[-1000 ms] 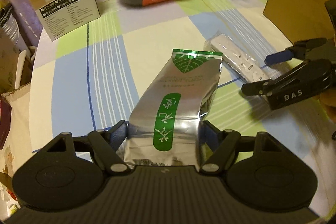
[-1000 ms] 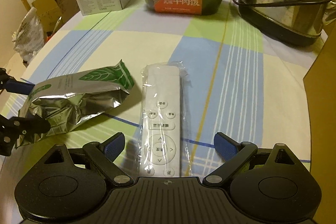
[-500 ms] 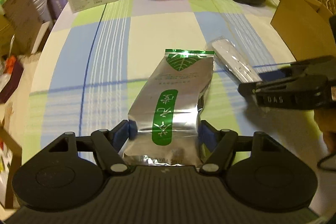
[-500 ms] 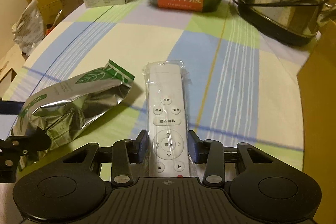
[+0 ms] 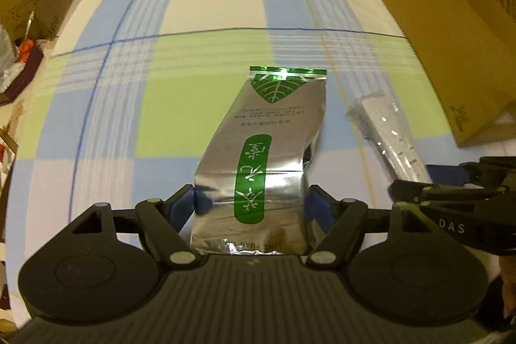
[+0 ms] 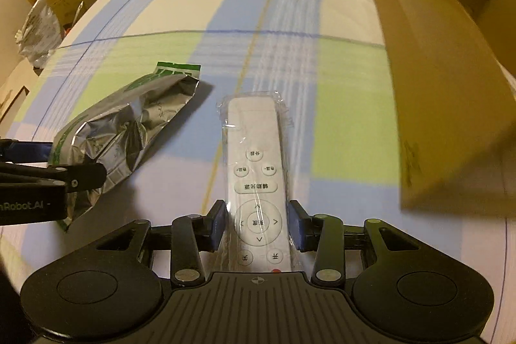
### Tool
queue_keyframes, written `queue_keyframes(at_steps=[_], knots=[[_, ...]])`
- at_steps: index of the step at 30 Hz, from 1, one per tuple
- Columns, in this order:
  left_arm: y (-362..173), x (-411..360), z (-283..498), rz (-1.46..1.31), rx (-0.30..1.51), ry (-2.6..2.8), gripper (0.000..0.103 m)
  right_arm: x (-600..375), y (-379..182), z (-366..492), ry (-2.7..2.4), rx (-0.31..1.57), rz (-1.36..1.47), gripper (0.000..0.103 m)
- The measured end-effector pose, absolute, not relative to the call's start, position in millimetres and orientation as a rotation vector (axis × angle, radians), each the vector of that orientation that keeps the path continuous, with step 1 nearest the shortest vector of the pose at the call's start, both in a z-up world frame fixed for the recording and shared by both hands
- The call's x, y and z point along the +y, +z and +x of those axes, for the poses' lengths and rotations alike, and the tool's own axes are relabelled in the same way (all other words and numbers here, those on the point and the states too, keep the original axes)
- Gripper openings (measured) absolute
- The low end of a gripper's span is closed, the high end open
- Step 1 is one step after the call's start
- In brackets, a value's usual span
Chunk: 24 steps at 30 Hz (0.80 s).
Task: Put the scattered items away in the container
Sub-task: 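Grasp the silver-green foil bag with the left gripper while the right grasps the white remote, then lift the foil bag and wrapped remote off the table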
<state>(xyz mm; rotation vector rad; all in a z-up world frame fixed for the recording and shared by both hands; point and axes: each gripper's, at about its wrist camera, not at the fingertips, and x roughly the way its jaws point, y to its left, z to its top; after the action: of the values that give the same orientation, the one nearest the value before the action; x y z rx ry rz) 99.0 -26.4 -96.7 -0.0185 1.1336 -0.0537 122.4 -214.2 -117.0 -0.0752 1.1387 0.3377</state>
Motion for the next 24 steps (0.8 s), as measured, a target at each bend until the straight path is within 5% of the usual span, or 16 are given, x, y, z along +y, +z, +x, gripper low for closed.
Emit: queue_keyframes(at_steps=[1,4,24], knots=[[-94.3,-27.5,95.2,-0.019,1.134,-0.059,0.075,-216.6,-115.9,118.0,0.34,1.143,-0.073,0.044],[-83.4,-26.2,86.1,-0.021,1.128,-0.076,0.077,-223.4,-107.7,109.4,0.345,1.117,-0.061,0.082],[-77.6,-14.8,158.6,-0.014,1.262,-0.303,0.083,-237.7,-85.4,106.5,0.383,1.074,-0.022,0.083]])
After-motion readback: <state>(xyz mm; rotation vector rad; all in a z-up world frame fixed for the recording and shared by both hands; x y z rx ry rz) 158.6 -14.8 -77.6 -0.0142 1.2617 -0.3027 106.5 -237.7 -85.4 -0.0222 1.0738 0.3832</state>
